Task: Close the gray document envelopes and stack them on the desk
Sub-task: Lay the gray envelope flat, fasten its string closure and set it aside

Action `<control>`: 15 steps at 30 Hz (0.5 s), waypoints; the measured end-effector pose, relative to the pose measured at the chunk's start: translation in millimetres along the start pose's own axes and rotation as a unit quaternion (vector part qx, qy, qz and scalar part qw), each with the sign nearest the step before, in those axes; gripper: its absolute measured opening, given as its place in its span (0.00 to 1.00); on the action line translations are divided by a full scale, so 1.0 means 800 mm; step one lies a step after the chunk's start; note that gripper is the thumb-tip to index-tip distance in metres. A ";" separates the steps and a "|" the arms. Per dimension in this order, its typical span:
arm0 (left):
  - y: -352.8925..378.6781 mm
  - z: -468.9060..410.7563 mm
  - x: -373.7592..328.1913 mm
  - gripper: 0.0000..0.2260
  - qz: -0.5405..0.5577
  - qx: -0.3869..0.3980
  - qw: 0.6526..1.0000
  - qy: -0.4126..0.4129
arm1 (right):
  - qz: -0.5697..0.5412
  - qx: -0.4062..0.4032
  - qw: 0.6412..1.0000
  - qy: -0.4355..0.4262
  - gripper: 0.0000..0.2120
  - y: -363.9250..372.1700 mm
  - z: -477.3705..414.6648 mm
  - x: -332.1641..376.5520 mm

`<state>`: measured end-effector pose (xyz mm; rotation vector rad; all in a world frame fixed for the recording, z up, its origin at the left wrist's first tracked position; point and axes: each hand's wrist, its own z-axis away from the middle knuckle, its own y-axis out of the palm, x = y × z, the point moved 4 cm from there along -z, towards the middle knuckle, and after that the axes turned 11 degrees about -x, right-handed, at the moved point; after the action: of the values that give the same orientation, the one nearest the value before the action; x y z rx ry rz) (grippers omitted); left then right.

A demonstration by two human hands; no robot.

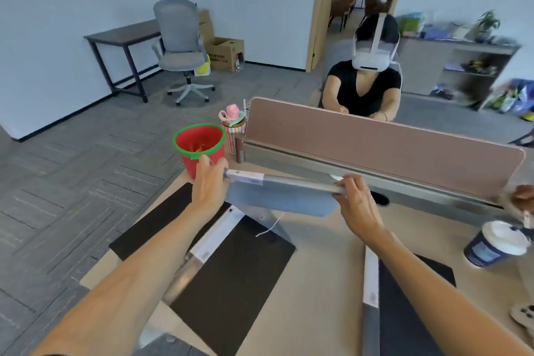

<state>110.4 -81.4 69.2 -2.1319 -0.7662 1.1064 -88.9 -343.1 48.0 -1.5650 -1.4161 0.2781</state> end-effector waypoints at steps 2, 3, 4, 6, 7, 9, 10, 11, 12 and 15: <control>0.023 -0.002 -0.010 0.10 0.078 0.002 0.996 -0.050 | -0.043 0.019 0.998 0.031 0.08 -0.023 0.007 -0.007; 0.039 0.002 -0.016 0.15 0.127 0.025 0.987 -0.093 | -0.049 0.031 0.998 0.026 0.08 -0.029 0.014 -0.010; 0.062 0.012 -0.017 0.18 0.189 0.062 0.966 -0.163 | -0.035 0.042 0.999 -0.003 0.08 -0.031 0.025 -0.011; 0.111 0.055 -0.029 0.18 0.340 0.149 0.856 -0.360 | 0.003 0.080 0.994 -0.070 0.08 -0.018 0.056 -0.012; 0.134 0.084 -0.040 0.17 0.393 0.192 0.778 -0.452 | 0.016 0.100 0.991 -0.088 0.09 -0.007 0.070 -0.014; 0.163 0.134 -0.064 0.17 0.431 0.241 0.685 -0.536 | 0.039 0.132 0.985 -0.106 0.11 0.016 0.095 -0.015; 0.174 0.153 -0.071 0.19 0.430 0.249 0.671 -0.551 | 0.046 0.144 0.981 -0.122 0.11 0.025 0.105 -0.015; 0.182 0.167 -0.075 0.20 0.425 0.253 0.665 -0.559 | 0.045 0.154 0.977 -0.144 0.12 0.031 0.114 -0.014; 0.193 0.176 -0.072 0.21 0.423 0.251 0.662 -0.565 | 0.042 0.161 0.972 -0.168 0.11 0.034 0.121 -0.014; 0.205 0.177 -0.065 0.21 0.418 0.258 0.677 -0.548 | 0.048 0.203 0.958 -0.197 0.09 0.037 0.132 -0.024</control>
<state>0.1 -189.4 -91.1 -1.0718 0.2420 2.7698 -150.8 -303.3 -35.0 -1.2789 -1.4637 0.9235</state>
